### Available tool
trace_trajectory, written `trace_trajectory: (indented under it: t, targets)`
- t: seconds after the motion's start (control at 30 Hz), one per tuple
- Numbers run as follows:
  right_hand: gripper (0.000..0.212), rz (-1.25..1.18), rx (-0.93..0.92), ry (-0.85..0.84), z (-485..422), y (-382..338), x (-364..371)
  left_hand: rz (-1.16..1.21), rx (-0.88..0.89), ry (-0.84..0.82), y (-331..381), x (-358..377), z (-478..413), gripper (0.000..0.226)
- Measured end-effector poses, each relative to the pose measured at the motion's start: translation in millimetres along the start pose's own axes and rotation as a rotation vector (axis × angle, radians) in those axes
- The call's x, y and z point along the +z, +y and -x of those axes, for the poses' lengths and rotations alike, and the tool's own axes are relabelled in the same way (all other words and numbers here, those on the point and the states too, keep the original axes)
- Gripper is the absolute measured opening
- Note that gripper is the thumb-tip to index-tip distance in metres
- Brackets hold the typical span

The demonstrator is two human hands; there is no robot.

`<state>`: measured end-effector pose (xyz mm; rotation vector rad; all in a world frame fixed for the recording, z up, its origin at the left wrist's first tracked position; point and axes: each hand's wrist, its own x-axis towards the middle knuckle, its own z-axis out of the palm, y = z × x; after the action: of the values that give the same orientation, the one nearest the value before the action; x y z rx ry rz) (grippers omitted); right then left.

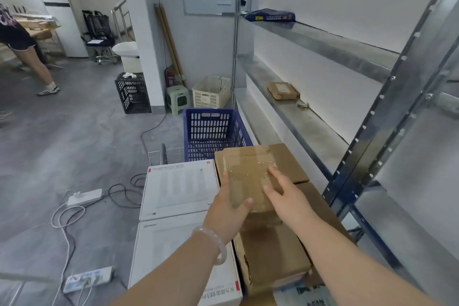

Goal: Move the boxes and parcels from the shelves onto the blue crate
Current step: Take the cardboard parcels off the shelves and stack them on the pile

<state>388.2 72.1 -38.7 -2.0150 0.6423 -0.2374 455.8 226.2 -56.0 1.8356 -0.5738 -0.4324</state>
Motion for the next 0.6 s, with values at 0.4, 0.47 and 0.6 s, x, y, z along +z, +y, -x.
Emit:
trace_trajectory:
  t: [0.4, 0.47, 0.6]
  targets:
    - [0.054, 0.088, -0.017, -0.174, -123.1, -3.0, 2.6, -0.013, -0.170, 0.040, -6.5, -8.8, -106.9, 0.080]
    - [0.055, 0.093, -0.007, -0.198, -139.3, 0.0, 6.4, -0.009, -0.190, 0.050, -9.7, -8.5, -118.4, 0.079]
    - [0.055, 0.109, 0.002, -0.225, -158.7, 6.2, 16.5, -0.006, -0.225, 0.074, -18.0, -7.3, -131.5, 0.080]
